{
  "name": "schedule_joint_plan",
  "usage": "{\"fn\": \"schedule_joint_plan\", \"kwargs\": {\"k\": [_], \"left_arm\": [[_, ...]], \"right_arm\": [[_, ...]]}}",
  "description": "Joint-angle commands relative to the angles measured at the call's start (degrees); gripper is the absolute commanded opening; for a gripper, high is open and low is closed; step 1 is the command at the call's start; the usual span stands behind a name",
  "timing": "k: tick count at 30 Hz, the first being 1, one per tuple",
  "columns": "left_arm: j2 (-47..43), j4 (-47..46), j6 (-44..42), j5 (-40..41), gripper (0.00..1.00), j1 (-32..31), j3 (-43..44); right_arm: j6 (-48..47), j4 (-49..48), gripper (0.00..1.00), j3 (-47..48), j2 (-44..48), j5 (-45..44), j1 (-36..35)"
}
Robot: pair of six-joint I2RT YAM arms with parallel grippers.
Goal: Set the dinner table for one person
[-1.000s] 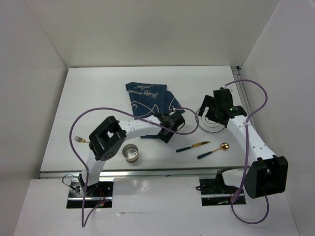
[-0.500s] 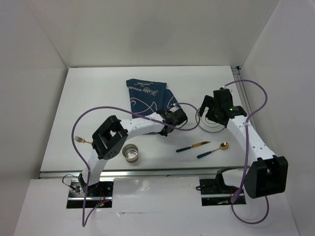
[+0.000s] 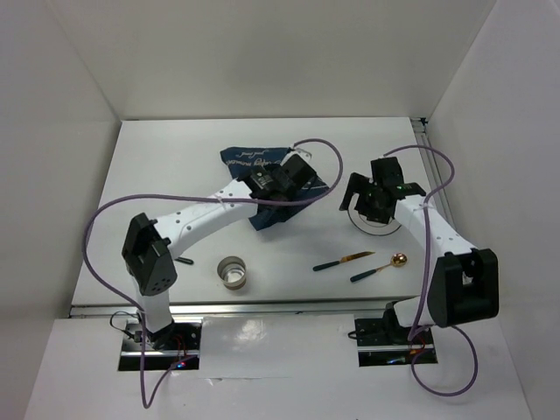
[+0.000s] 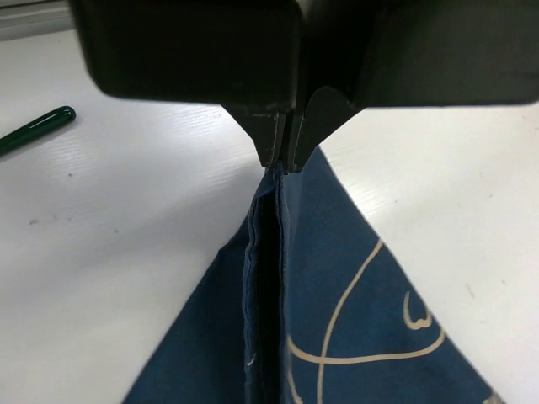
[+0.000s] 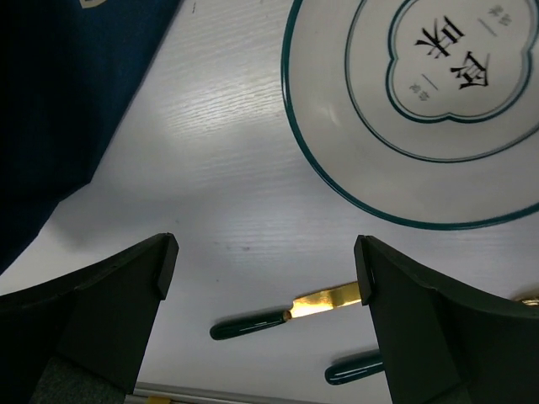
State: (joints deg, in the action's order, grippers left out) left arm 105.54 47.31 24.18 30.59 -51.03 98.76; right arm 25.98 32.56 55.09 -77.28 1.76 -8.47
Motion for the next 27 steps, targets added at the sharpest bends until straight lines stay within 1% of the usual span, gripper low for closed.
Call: {"fn": "schedule_joint_plan", "kwargs": {"k": [1, 3, 5, 6, 7, 9, 10, 12, 14, 15, 16, 19, 21, 26, 27], "left_arm": [[-4.45, 2.96, 0.68, -2.11, 0.0, 2.59, 1.96], [-7.34, 3.49, 1.3, -3.51, 0.0, 5.3, 1.96], [-9.46, 3.49, 2.36, -6.41, 0.0, 7.51, 1.35], [-11.47, 2.36, 3.05, -8.16, 0.0, 9.96, 0.13], [-12.36, 2.35, 3.06, -10.53, 0.0, 10.85, -0.67], [-13.51, 1.65, 3.59, -11.08, 0.0, 11.91, -2.6], [-14.12, 1.12, 4.2, -11.95, 0.0, 12.52, -3.22], [-14.13, 1.12, 4.81, -12.83, 0.0, 13.31, -4.8], [-15.27, 1.12, 5.52, -13.36, 0.0, 13.32, -5.68], [-15.27, 0.6, 6.48, -13.36, 0.0, 13.93, -6.73], [-15.97, 0.59, 7.01, -13.36, 0.0, 14.46, -7.26], [-16.59, 0.59, 8.15, -13.36, 0.0, 15.08, -8.06], [-16.59, 1.2, 8.16, -13.36, 0.0, 15.08, -8.06], [-17.12, 1.21, 8.69, -13.36, 0.0, 16.3, -9.11], [-17.12, 1.21, 8.69, -13.36, 0.0, 16.31, -9.11]], "right_arm": [[-1.19, -4.17, 1.0, 3.09, -2.7, 4.83, 0.3], [-1.71, -4.87, 1.0, 5.02, -5.85, 6.15, 0.3], [-1.72, -5.4, 1.0, 6.86, -8.49, 6.85, -1.54], [-1.72, -5.4, 1.0, 9.4, -12.07, 6.16, -2.16], [-1.11, -3.57, 1.0, 11.07, -14.28, 5.37, -2.77], [-0.23, -1.98, 1.0, 16.51, -18.85, 4.22, -4.09], [0.47, -1.97, 1.0, 17.93, -22.71, 4.22, -4.1], [1.26, -1.97, 0.97, 21.45, -25.89, 2.99, -4.89], [1.27, -2.76, 0.95, 23.39, -30.02, 3.6, -5.5], [1.88, -2.76, 0.94, 26.01, -31.61, 4.3, -5.51], [1.88, -1.46, 0.94, 27.42, -34.84, 4.3, -5.51], [2.5, 0.49, 0.92, 32.44, -40.39, 5.44, -5.51], [2.5, 1.19, 0.92, 33.15, -41.9, 7.11, -5.51], [4.6, -3.19, 0.88, 31.4, -42.95, 7.12, -6.12], [5.3, -3.72, 0.86, 31.39, -42.96, 7.12, -6.12]]}}
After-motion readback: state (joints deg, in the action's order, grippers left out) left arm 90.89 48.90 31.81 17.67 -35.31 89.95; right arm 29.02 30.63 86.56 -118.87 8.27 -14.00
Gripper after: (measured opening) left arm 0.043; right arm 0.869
